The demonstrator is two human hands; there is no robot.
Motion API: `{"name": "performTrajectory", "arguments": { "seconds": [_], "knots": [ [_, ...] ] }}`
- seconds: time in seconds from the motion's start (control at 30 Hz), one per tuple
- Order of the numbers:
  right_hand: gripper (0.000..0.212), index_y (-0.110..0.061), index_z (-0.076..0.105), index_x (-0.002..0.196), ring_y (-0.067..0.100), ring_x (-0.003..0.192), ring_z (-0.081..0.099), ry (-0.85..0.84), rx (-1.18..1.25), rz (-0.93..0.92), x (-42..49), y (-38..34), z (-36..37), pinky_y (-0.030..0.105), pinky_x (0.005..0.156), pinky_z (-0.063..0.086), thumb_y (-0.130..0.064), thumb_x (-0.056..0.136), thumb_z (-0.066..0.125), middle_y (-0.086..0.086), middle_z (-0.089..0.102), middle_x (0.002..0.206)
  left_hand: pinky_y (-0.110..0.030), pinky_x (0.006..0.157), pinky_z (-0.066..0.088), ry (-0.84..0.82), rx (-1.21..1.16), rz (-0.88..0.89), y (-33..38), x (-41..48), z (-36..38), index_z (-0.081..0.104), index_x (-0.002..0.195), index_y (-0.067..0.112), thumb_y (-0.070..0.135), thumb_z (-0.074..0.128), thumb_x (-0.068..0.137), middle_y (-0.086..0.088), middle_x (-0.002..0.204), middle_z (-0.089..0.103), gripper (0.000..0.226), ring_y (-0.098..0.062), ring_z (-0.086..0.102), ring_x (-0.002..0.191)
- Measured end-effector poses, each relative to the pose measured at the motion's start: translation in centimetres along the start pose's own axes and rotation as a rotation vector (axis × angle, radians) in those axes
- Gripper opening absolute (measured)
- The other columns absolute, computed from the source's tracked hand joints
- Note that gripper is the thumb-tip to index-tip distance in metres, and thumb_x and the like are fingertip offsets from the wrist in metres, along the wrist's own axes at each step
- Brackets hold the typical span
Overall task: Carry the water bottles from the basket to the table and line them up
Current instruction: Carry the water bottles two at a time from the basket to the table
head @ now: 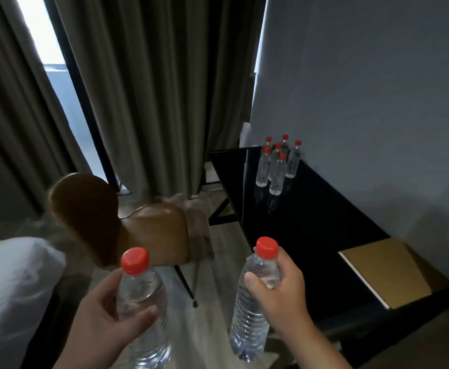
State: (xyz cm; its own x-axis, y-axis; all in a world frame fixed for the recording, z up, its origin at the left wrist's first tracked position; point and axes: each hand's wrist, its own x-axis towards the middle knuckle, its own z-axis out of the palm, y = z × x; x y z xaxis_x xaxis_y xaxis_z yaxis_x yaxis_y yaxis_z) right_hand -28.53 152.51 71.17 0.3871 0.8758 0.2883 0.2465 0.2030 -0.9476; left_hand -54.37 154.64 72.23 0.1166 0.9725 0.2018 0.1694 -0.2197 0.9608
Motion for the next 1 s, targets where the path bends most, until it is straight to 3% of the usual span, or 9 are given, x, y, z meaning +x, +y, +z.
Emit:
{"name": "performTrajectory", "arguments": {
  "seconds": [0.07,0.23,0.37,0.6,0.7,0.8,0.93,1.0],
  "knots": [
    [0.026,-0.018,0.063,0.079,0.019,0.065,0.064,-0.017,-0.005,0.018,3.2,0.8,1.2,0.026,0.063,0.052,-0.032,0.058,0.067,0.008,0.067,0.074,-0.019,0.064,0.057,-0.001,-0.004,0.014,-0.2,3.3,0.2,0.074,0.093,0.030,0.009,0.095,0.049,-0.008,0.082,0.076,0.053,-0.013,0.073,0.072],
    [0.024,-0.017,0.063,0.081,0.016,0.065,0.065,-0.045,-0.010,0.006,9.9,1.3,2.9,0.019,0.063,0.051,-0.028,0.060,0.068,0.008,0.067,0.076,-0.026,0.066,0.058,-0.002,-0.002,0.016,-0.4,10.3,0.8,0.072,0.092,0.031,0.050,0.087,0.038,-0.005,0.085,0.076,0.059,-0.017,0.073,0.075],
    [0.019,-0.015,0.063,0.079,0.011,0.063,0.064,-0.048,-0.023,0.021,13.9,1.7,4.1,0.017,0.062,0.050,-0.019,0.062,0.070,0.005,0.067,0.075,-0.044,0.075,0.057,-0.015,-0.053,0.017,-1.7,15.4,1.4,0.072,0.094,0.027,0.043,0.087,0.042,-0.010,0.086,0.075,0.056,-0.029,0.073,0.080],
    [0.026,-0.022,0.063,0.079,0.013,0.068,0.067,0.043,-0.123,0.104,20.9,3.7,6.3,0.022,0.063,0.054,0.001,0.072,0.074,-0.001,0.068,0.076,-0.021,0.060,0.055,-0.132,-0.144,0.022,-5.7,26.6,2.7,0.074,0.089,0.020,-0.002,0.092,0.045,-0.019,0.076,0.073,0.053,-0.018,0.069,0.065],
    [0.030,-0.025,0.063,0.079,0.018,0.071,0.067,0.116,-0.142,0.133,24.0,4.3,7.7,0.028,0.066,0.056,0.002,0.072,0.073,0.005,0.067,0.078,-0.019,0.058,0.053,-0.209,-0.248,0.022,-6.8,32.2,3.2,0.074,0.089,0.018,0.019,0.094,0.046,-0.016,0.071,0.071,0.048,-0.015,0.066,0.062],
    [0.027,-0.025,0.064,0.079,0.016,0.069,0.067,0.197,-0.153,0.144,27.2,4.6,9.1,0.022,0.064,0.054,-0.002,0.069,0.074,0.004,0.068,0.078,-0.024,0.062,0.055,-0.294,-0.253,0.010,-7.8,38.0,3.7,0.074,0.090,0.025,0.058,0.093,0.028,-0.012,0.076,0.074,0.073,-0.016,0.068,0.066],
    [0.032,-0.019,0.065,0.087,0.015,0.074,0.069,0.270,-0.154,0.193,30.2,5.1,9.9,0.019,0.065,0.054,0.009,0.073,0.072,0.000,0.070,0.082,-0.041,0.074,0.054,-0.395,-0.198,0.027,-9.3,44.1,5.3,0.072,0.089,0.033,0.055,0.091,0.029,-0.008,0.080,0.075,0.066,-0.018,0.070,0.071],
    [0.032,-0.016,0.064,0.088,0.013,0.075,0.069,0.302,-0.183,0.208,31.3,5.7,9.8,0.016,0.065,0.053,0.011,0.073,0.071,-0.001,0.069,0.083,-0.038,0.070,0.056,-0.447,-0.200,0.025,-9.7,46.2,6.8,0.072,0.087,0.032,0.054,0.091,0.027,-0.009,0.079,0.074,0.067,-0.020,0.070,0.070]
  ]
}}
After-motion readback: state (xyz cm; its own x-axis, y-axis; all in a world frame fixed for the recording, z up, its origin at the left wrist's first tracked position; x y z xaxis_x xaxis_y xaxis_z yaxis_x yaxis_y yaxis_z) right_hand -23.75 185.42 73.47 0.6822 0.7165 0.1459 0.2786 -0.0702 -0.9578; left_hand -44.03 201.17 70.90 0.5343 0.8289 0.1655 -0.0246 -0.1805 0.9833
